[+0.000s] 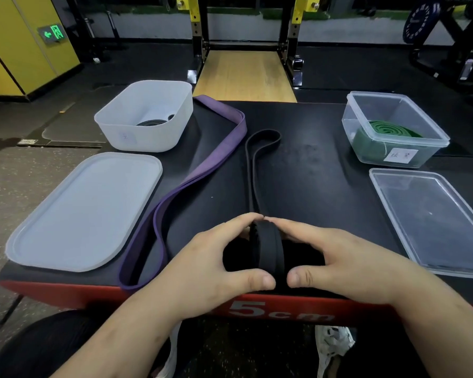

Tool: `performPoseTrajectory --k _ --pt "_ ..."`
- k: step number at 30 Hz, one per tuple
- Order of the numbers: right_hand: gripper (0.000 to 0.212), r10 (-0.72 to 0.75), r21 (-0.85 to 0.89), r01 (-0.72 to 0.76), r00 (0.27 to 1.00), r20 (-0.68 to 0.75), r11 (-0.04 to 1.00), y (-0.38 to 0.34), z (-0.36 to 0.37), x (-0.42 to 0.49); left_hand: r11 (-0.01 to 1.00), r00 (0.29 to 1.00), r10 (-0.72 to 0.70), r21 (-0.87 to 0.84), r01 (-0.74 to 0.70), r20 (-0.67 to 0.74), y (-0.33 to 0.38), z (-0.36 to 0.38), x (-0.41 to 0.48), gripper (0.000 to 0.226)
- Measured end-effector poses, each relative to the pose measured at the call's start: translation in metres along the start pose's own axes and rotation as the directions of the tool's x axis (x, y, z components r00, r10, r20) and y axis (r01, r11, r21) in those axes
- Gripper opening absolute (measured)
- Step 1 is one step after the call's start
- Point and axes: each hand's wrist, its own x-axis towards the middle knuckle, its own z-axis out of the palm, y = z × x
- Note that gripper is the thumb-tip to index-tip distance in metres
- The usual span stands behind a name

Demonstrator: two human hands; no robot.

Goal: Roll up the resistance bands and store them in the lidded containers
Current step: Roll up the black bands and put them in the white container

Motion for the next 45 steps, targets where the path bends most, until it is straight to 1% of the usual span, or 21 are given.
performPoseTrajectory --k 2,5,7,9,13,17,19,21,24,28,32,35,41,43,45 --pt "0.081 0.001 -0.022 -0.002 0.998 -0.059 1.000 0.002 0.006 0.002 1.000 1.000 -0.018 0.008 0.018 0.003 -0.003 0.001 0.001 0.085" --pt "0.075 -0.012 -0.026 0.009 0.991 -0.135 1.000 0.004 0.013 0.003 1.000 0.998 -0.024 0.010 0.024 0.049 -0.005 0.000 0.001 0.091" --pt "0.073 -0.015 -0.008 0.013 0.990 -0.144 1.000 0.004 0.015 0.002 1.000 0.993 -0.013 0.000 0.013 0.114 -0.007 -0.002 -0.001 0.091" --pt "0.076 -0.016 -0.006 0.016 0.989 -0.145 1.000 0.007 0.015 0.001 1.000 0.989 -0.019 0.017 0.017 0.146 -0.009 -0.005 -0.002 0.088" --pt "0.080 0.011 0.032 -0.006 0.986 -0.168 0.999 0.009 0.017 0.002 0.997 0.990 -0.059 0.048 0.053 0.132 -0.007 -0.004 -0.001 0.084" --pt "0.077 0.012 0.062 0.004 0.965 -0.261 0.998 0.006 0.025 0.003 0.997 0.989 -0.073 0.036 0.069 0.128 -0.003 0.000 -0.004 0.083" --pt "0.078 0.025 0.033 -0.016 0.958 -0.287 0.999 0.007 0.028 0.004 0.994 0.989 -0.074 0.089 0.063 0.131 -0.003 0.003 -0.005 0.085" --pt "0.085 0.042 0.012 -0.041 0.962 -0.271 0.999 0.010 0.030 0.005 0.986 0.988 -0.088 0.150 0.068 0.129 -0.002 0.006 -0.007 0.088" --pt "0.093 0.036 -0.002 -0.038 0.970 -0.239 0.999 0.011 0.029 0.002 0.984 0.990 -0.076 0.170 0.055 0.122 0.003 0.007 -0.008 0.088" --pt "0.086 0.023 -0.011 -0.026 0.975 -0.222 1.000 0.011 0.026 0.001 0.987 0.993 -0.058 0.156 0.042 0.098 0.004 0.004 -0.010 0.090" --pt "0.068 0.011 -0.015 -0.015 0.971 -0.239 1.000 0.009 0.027 -0.002 0.991 0.994 -0.057 0.124 0.046 0.092 0.004 0.003 -0.013 0.094" --pt "0.065 -0.013 0.019 0.018 0.971 -0.240 1.000 0.006 0.024 -0.003 0.989 0.998 -0.054 0.137 0.052 0.011 0.007 0.006 -0.014 0.092" --pt "0.066 -0.041 0.167 0.083 0.971 -0.238 0.983 0.005 0.025 -0.005 0.988 0.998 -0.049 0.145 0.054 -0.038 0.011 0.006 -0.016 0.088" --pt "0.070 -0.034 0.121 0.060 0.977 -0.211 0.991 0.006 0.023 -0.006 0.987 0.998 -0.048 0.152 0.055 -0.047 0.012 0.007 -0.017 0.088" --pt "0.082 -0.018 0.045 0.026 0.984 -0.177 0.999 0.010 0.020 -0.005 0.983 0.997 -0.054 0.175 0.062 -0.049 0.013 0.008 -0.018 0.087"
